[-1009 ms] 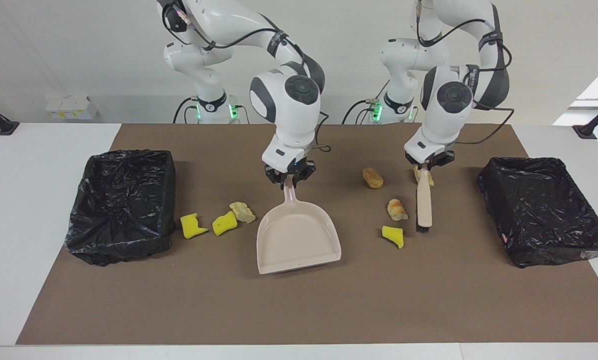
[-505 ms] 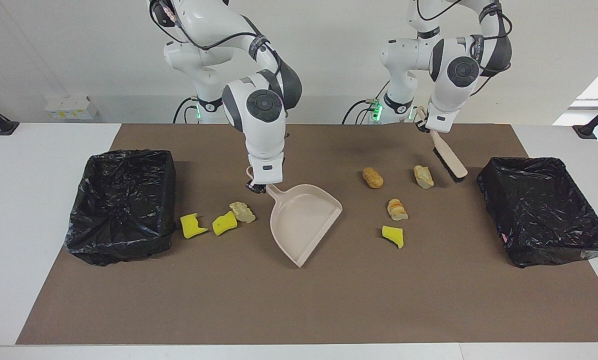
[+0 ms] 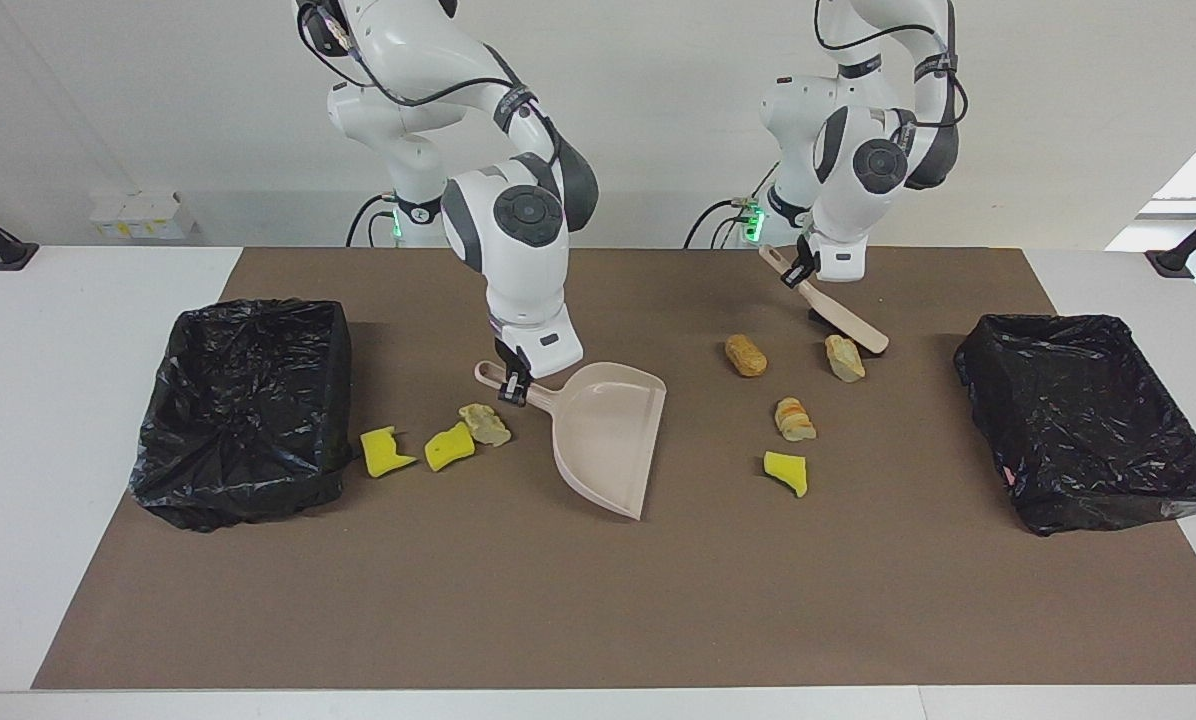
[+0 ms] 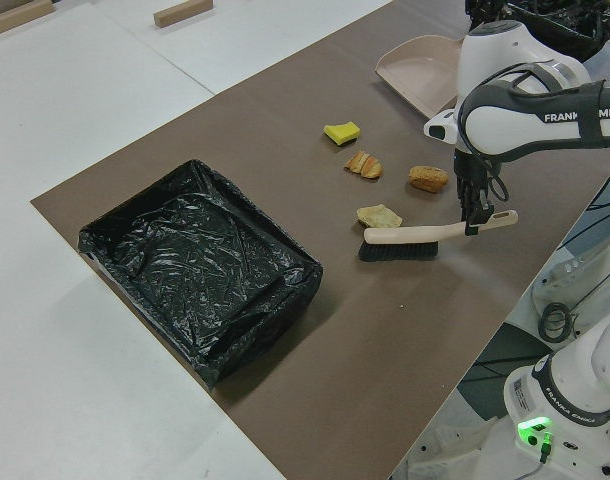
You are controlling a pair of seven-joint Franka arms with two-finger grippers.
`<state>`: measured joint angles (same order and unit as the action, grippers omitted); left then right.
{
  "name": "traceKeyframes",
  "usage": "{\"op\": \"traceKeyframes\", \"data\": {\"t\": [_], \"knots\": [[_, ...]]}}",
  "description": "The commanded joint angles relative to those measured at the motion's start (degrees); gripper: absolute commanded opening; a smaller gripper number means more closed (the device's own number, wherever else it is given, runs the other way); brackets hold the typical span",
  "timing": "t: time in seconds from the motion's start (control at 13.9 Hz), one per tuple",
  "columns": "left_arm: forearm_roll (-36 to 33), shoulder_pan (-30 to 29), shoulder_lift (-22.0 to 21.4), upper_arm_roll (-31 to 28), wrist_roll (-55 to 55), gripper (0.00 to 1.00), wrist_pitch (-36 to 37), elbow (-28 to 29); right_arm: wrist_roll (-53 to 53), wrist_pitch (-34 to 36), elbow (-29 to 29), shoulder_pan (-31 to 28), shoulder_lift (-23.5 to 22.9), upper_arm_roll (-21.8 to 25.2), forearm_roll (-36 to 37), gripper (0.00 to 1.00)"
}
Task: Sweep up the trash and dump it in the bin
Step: 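Sweep bread pieces with the left brush toward the dustpan held by the right gripper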
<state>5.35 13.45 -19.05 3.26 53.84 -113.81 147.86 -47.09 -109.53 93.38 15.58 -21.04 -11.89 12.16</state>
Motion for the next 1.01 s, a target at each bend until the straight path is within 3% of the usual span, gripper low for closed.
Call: {"op": "traceKeyframes", "data": {"t": [0.0, 0.36, 0.72, 0.94], "knots": [[2.98, 1.49, 7.42, -0.45, -6.43, 0.0, -2.45, -7.04, -2.82, -4.36, 0.4, 2.86, -2.76, -0.41, 7.31, 0.0], [4.58, 4.92, 16.05, -0.45, -15.31, 0.0, -8.88, -11.88, -3.97, -8.95, 0.31, 3.66, -5.32, -0.59, 9.63, 0.0], [4.67, 4.92, 17.12, -0.36, -33.95, 0.0, -8.44, -13.74, -3.97, -10.62, 0.39, 3.49, -5.68, -0.59, 9.28, 0.0], [4.67, 8.08, 17.12, -0.36, -36.7, 0.0, -9.58, -13.83, -3.97, -10.62, 0.39, 3.58, -5.68, -0.59, 9.02, 0.0]]}}
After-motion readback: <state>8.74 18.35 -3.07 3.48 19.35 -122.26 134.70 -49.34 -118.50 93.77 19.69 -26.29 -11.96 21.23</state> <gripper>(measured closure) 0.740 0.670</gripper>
